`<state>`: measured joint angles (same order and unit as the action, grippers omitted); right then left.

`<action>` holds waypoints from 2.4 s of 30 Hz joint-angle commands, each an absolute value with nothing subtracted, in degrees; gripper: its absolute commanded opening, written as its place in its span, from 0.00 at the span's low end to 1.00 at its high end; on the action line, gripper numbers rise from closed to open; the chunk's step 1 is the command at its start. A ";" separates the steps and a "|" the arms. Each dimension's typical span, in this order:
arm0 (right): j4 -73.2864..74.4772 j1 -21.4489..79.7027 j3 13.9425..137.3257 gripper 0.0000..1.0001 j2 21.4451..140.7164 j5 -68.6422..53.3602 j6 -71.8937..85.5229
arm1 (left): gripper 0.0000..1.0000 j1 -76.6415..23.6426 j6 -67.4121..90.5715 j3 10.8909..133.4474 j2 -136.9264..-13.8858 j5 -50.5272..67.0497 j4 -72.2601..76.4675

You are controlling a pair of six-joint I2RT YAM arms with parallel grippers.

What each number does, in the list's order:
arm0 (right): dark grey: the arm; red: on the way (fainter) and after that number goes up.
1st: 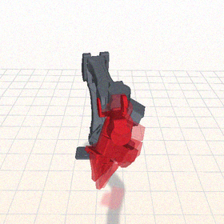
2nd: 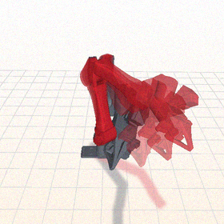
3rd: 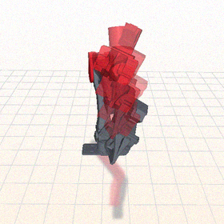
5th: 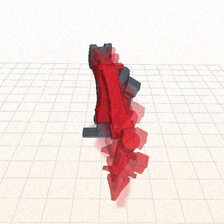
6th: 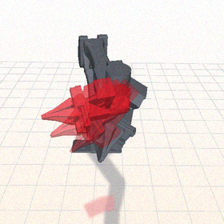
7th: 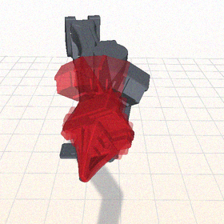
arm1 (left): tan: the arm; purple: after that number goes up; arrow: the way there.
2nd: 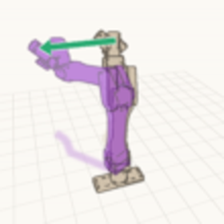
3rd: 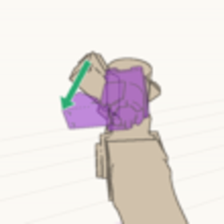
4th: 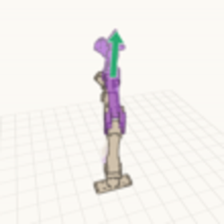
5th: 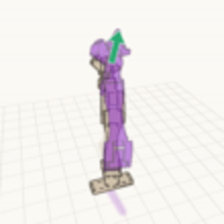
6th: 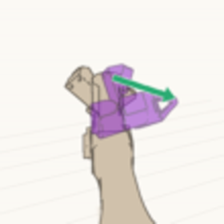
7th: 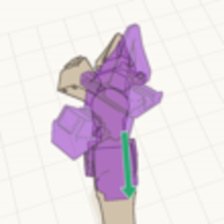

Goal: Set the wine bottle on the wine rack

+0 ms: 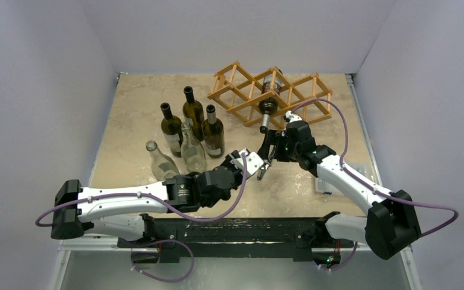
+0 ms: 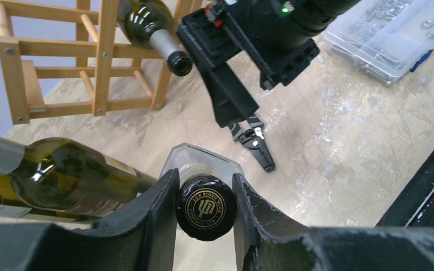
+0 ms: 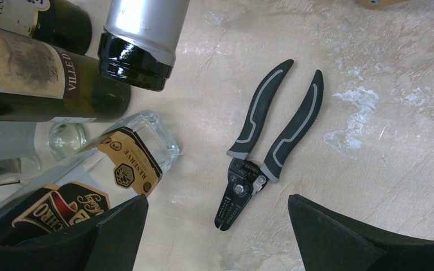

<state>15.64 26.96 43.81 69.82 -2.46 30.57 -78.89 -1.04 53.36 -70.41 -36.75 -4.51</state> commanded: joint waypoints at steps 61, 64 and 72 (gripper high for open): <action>4.60 42.84 41.17 0.99 73.76 1.24 57.92 | 0.92 -57.07 13.17 78.95 -58.48 -2.35 -38.57; 7.08 45.85 44.95 0.99 77.61 4.99 63.16 | 0.93 -52.65 10.42 87.10 -60.59 -4.24 -44.59; 17.55 50.84 57.73 0.99 87.46 15.54 73.35 | 0.91 -41.10 10.32 91.90 -62.69 -7.35 -46.72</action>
<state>11.00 49.47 49.93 83.92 7.81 65.10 -43.83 12.19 94.28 -62.94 -5.04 -44.01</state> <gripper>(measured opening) 0.987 0.922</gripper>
